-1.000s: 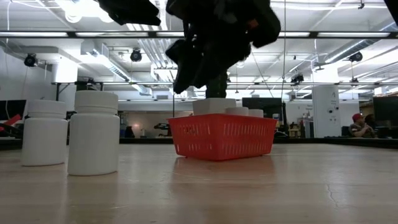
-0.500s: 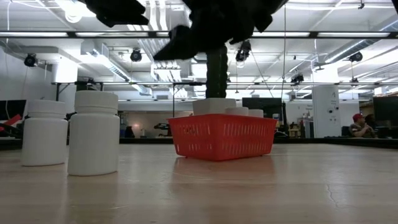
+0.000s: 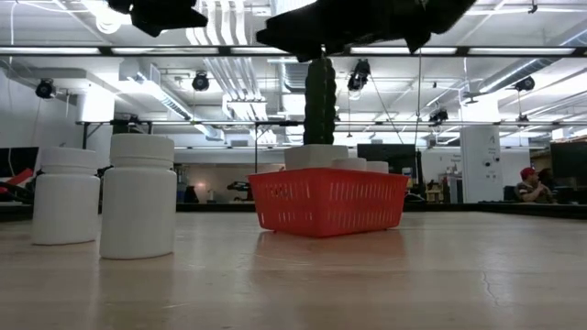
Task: Pick and place pill bottles into a basket
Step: Put the white pill bottle into the red bin
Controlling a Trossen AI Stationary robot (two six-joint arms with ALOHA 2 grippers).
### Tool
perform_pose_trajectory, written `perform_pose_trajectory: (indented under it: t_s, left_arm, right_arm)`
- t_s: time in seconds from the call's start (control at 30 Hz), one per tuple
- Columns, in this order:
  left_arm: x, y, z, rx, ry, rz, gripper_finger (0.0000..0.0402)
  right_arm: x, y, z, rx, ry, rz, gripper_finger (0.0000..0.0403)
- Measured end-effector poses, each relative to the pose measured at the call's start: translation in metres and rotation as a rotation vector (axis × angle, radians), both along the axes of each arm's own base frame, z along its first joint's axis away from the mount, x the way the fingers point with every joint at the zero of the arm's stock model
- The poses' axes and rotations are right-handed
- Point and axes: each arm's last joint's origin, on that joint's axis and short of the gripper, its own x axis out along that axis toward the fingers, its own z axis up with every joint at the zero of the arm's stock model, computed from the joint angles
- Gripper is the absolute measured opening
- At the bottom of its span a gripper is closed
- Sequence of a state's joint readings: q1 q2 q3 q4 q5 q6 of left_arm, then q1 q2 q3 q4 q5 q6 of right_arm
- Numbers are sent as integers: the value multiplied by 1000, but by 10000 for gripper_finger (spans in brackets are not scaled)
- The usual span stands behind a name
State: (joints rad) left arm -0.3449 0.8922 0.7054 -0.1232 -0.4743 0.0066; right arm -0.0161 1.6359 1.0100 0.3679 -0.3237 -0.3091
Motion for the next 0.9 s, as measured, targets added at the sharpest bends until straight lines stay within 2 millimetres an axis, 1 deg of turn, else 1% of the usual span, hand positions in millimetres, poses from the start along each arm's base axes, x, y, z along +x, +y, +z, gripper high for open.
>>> perform_pose_trajectory:
  t_s: [0.1, 0.23, 0.3, 0.47, 0.67, 0.9]
  left_arm:
    - [-7, 2, -9, 3, -15, -6, 258]
    - [-14, 4, -18, -38, -100, -17, 258]
    - [-15, 3, -19, -53, -100, -75, 258]
    - [-15, -5, -18, -63, -51, -267, 258]
    - [-11, -9, -26, 26, 125, -303, 258]
    - [1, -16, -31, 65, 326, -314, 258]
  right_arm:
    - [-14, -7, 0, 27, -52, -27, 224]
    - [-29, -9, 3, 41, -114, -37, 224]
    - [-35, -8, 4, 41, -117, -36, 224]
    - [-39, -8, 9, 55, -133, -42, 224]
    - [-39, -8, 8, 57, -125, -42, 224]
    - [-39, -8, 8, 58, -122, -42, 224]
